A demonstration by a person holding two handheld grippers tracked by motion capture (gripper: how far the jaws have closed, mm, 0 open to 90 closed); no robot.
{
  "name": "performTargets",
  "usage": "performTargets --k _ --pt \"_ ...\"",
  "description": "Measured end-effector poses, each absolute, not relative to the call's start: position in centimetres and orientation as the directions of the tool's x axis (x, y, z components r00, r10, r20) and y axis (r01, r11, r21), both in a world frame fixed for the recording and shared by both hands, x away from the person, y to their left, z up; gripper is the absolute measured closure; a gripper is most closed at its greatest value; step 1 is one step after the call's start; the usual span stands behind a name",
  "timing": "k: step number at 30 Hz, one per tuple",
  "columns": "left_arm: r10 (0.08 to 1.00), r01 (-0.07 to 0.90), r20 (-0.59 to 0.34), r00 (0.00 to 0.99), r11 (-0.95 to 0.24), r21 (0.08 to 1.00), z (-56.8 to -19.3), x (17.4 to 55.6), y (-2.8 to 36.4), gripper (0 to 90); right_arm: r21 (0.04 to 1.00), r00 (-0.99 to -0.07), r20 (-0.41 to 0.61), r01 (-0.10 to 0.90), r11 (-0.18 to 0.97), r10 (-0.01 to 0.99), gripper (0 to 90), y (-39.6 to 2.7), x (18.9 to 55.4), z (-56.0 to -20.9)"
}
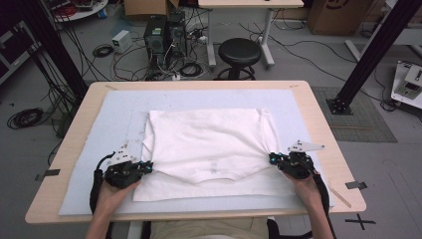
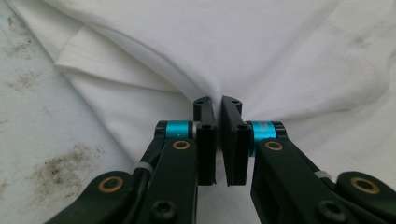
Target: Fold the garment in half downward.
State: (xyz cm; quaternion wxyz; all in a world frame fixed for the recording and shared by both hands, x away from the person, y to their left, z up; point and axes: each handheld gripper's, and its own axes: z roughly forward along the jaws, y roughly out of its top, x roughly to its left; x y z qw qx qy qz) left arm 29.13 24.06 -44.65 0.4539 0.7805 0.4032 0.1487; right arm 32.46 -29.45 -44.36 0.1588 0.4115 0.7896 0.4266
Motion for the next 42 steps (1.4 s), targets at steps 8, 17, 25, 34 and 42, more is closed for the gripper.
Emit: performTargets --k 8,17,25,34,42 --pt "0.732 0.470 -0.150 0.664 -0.253 0.846 -44.5 27.3 24.8 84.9 0.818 -0.635 0.105 0.493 0.296 0.766 86.9 -30.3 30.5 -44.4" --pt "0.707 0.446 -0.129 0.695 -0.282 0.849 -44.5 25.4 24.9 84.9 0.822 -0.651 0.080 0.472 0.320 0.755 86.9 -30.5 28.1 -44.9" --pt "0.695 0.457 -0.137 0.706 -0.300 0.838 -45.3 24.2 25.0 84.9 0.815 -0.663 0.085 0.476 0.331 0.744 86.9 -30.6 26.5 -45.5" --pt "0.677 0.448 -0.136 0.723 -0.310 0.839 -45.3 22.9 25.4 84.9 0.821 -0.673 0.075 0.460 0.337 0.736 86.9 -30.9 24.8 -45.6" --pt "0.667 0.454 -0.147 0.731 -0.314 0.834 -45.7 22.2 25.6 84.8 0.825 -0.678 0.081 0.457 0.333 0.730 86.9 -31.2 23.9 -45.7"
